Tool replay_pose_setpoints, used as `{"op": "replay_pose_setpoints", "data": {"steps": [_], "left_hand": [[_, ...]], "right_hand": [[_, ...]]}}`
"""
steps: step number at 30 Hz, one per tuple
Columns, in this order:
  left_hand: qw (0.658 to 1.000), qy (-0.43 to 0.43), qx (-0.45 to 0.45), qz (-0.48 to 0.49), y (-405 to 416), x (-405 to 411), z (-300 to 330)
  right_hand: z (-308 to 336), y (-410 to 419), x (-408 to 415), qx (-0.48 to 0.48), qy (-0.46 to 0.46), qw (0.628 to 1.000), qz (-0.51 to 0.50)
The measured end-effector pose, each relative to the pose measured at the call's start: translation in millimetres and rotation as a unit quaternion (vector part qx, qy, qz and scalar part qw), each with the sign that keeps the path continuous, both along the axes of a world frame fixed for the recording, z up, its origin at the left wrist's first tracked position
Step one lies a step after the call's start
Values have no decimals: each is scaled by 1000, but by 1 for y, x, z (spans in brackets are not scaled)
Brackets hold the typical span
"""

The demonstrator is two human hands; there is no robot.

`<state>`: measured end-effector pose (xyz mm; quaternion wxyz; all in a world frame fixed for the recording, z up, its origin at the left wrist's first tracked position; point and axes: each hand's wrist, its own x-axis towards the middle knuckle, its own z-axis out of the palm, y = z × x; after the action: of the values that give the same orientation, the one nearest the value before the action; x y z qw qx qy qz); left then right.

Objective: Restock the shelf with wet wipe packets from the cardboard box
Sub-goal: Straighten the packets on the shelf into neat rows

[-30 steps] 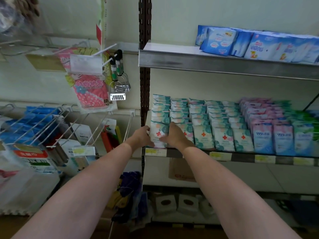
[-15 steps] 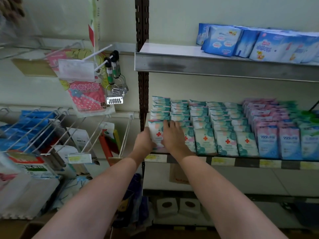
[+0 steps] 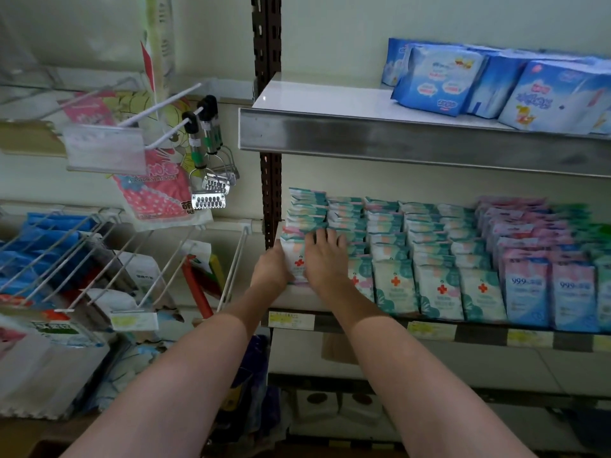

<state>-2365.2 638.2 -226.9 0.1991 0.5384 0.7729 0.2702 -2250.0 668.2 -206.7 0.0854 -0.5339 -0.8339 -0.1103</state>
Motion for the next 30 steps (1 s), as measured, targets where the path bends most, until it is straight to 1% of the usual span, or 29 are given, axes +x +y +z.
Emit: {"op": "replay_pose_setpoints", "data": {"steps": [3,5,7,9,11,13,16,19,21,22,24,27,29,30], "left_hand": [[999,24,-29,-23,-1,-2,5],[997,24,-57,-42,-4,-3,11],[995,7,-90,-53,-10,-4,16],[992,-22,-109,-54,-16,-5,21],[993,-50,-96,-43,-21,-6,23],[995,-71,-70,-31,-26,-5,25],[996,-85,-35,-11,-33,1,26],[996,-83,35,24,-38,8,28],[996,-42,79,16,-39,12,29],[996,0,85,-4,-39,14,29],[992,82,61,-68,-36,17,26],[975,146,17,-166,-33,19,16],[963,190,18,-189,-33,20,8],[962,197,21,-190,-32,20,6]], "right_hand": [[5,3,4,-18,-15,1000,18],[10,3,9,-41,-39,998,28],[16,3,15,-77,-62,994,39],[20,2,23,-113,-52,991,52],[23,-1,31,-119,-13,991,56],[22,-8,37,-103,21,993,55],[19,-21,44,-90,31,994,54],[17,-31,50,-90,34,994,56],[16,-35,54,-87,32,994,58],[15,-37,56,-83,30,995,57],[14,-40,61,-78,28,995,48],[12,-40,70,-82,36,995,33],[10,-39,78,-82,39,995,27],[10,-38,82,-86,41,995,24]]}}
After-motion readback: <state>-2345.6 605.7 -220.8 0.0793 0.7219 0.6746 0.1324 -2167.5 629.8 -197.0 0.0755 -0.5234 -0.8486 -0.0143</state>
